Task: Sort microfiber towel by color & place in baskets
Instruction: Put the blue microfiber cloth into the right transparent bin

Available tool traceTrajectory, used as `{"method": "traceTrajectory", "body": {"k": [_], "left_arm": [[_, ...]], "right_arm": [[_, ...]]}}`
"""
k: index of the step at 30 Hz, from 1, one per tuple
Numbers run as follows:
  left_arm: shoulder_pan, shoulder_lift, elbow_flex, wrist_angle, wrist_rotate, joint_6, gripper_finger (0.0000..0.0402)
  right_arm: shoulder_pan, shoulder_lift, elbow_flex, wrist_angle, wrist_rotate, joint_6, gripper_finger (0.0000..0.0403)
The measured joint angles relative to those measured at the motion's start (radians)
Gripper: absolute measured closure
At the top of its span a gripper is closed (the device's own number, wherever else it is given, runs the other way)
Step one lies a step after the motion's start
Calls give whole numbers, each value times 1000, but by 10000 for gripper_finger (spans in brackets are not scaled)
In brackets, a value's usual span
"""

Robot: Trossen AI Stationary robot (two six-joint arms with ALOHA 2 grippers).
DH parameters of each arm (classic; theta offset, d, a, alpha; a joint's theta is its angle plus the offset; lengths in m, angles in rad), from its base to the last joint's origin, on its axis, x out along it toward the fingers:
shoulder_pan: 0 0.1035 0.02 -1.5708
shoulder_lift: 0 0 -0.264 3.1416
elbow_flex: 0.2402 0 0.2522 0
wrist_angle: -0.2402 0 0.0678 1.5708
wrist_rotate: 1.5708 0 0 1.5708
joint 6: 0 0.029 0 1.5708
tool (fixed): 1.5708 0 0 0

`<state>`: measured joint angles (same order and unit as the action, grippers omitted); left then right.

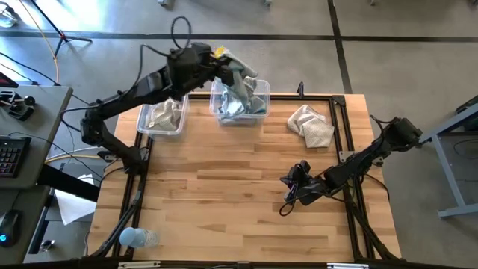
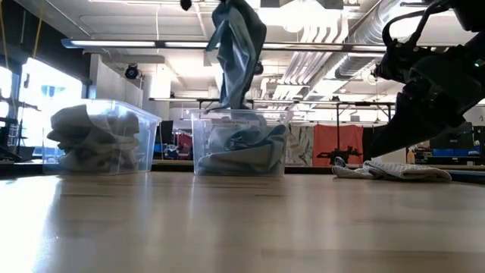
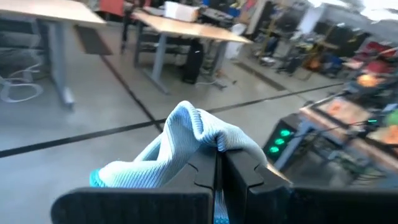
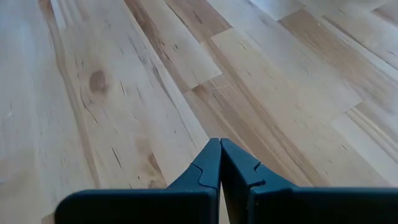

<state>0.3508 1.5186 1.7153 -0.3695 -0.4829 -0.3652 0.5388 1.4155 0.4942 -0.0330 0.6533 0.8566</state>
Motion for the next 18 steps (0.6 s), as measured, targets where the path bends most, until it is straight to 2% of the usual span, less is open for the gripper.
{"method": "traceTrajectory", "body": {"k": [3,10,18], "left_arm": [[4,43,0,1,-43,-8,401],[67,158,0,9,-44,-33,401],[114,300,-1,-131,131,-190,401]], "right_arm": [[0,0,0,0,0,-2,403],[0,0,0,0,8,-1,403],[0,0,0,0,9,-1,403]]}}
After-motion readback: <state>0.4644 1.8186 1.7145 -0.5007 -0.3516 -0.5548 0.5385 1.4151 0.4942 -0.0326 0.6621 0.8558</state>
